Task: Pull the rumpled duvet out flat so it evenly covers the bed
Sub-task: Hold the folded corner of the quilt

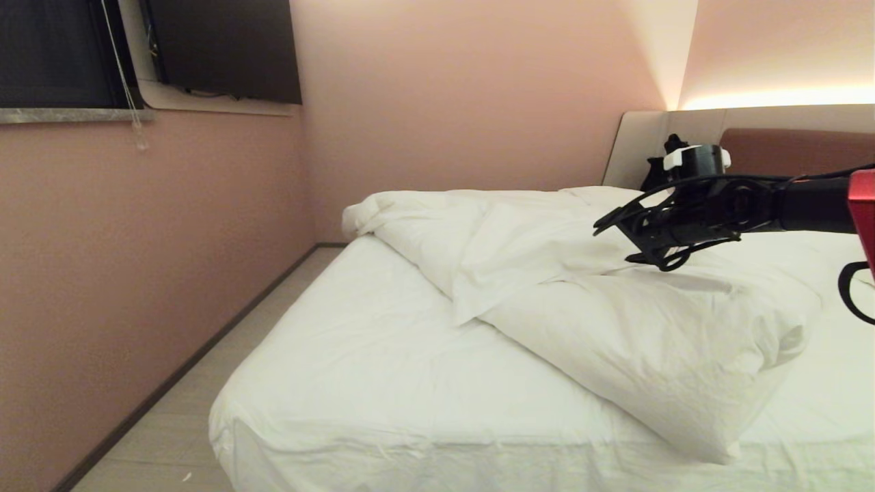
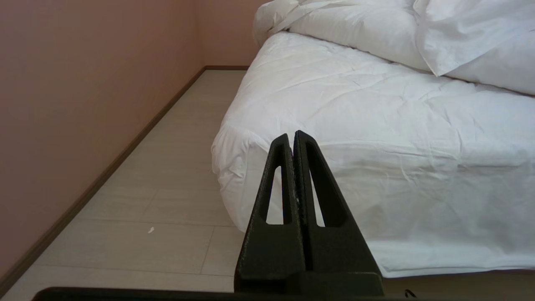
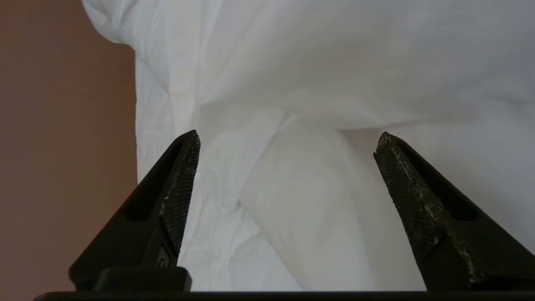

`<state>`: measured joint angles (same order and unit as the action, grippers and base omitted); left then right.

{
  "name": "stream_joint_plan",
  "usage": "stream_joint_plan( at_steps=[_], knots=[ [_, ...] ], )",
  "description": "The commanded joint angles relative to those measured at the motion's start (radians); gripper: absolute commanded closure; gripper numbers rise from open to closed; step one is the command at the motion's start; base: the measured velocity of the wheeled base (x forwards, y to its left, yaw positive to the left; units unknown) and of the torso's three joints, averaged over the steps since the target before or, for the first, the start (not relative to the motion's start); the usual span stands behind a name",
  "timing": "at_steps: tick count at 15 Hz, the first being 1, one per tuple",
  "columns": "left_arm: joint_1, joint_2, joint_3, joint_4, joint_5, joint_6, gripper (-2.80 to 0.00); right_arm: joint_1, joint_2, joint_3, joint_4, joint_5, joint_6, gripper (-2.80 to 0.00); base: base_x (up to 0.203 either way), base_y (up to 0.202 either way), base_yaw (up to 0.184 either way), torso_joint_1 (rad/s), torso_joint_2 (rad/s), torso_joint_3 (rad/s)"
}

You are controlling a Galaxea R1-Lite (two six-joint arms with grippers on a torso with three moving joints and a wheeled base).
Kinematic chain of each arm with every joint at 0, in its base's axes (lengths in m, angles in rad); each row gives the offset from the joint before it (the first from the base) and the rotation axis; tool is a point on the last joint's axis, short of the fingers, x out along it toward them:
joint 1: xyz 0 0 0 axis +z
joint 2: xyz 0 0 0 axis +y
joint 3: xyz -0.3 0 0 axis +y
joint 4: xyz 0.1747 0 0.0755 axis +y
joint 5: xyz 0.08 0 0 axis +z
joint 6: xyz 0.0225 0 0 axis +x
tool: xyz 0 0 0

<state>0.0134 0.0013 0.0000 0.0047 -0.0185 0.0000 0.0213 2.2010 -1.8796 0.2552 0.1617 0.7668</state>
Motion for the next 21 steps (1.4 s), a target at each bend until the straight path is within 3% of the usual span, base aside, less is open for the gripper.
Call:
stream_joint_plan(
  at_steps=[1,12,16,21],
  knots=[
    [0.0,0.0,0.0,0.0,0.0,0.0,0.0,-0.032,-0.086,0.048,0.063,0.034,0.016,-2.8,0.0,0.0,0.0,0.0,0.0,0.0],
    [0.0,0.0,0.0,0.0,0.0,0.0,0.0,-0.215,0.002,0.017,0.052,0.157,0.028,-2.8,0.0,0.0,0.0,0.0,0.0,0.0],
    [0.0,0.0,0.0,0.0,0.0,0.0,0.0,-0.221,0.089,-0.043,0.046,0.169,0.029,-2.8,0.0,0.0,0.0,0.0,0.0,0.0],
    [0.0,0.0,0.0,0.0,0.0,0.0,0.0,-0.231,0.128,-0.046,-0.057,0.192,0.032,-2.8,0.0,0.0,0.0,0.0,0.0,0.0]
  ],
)
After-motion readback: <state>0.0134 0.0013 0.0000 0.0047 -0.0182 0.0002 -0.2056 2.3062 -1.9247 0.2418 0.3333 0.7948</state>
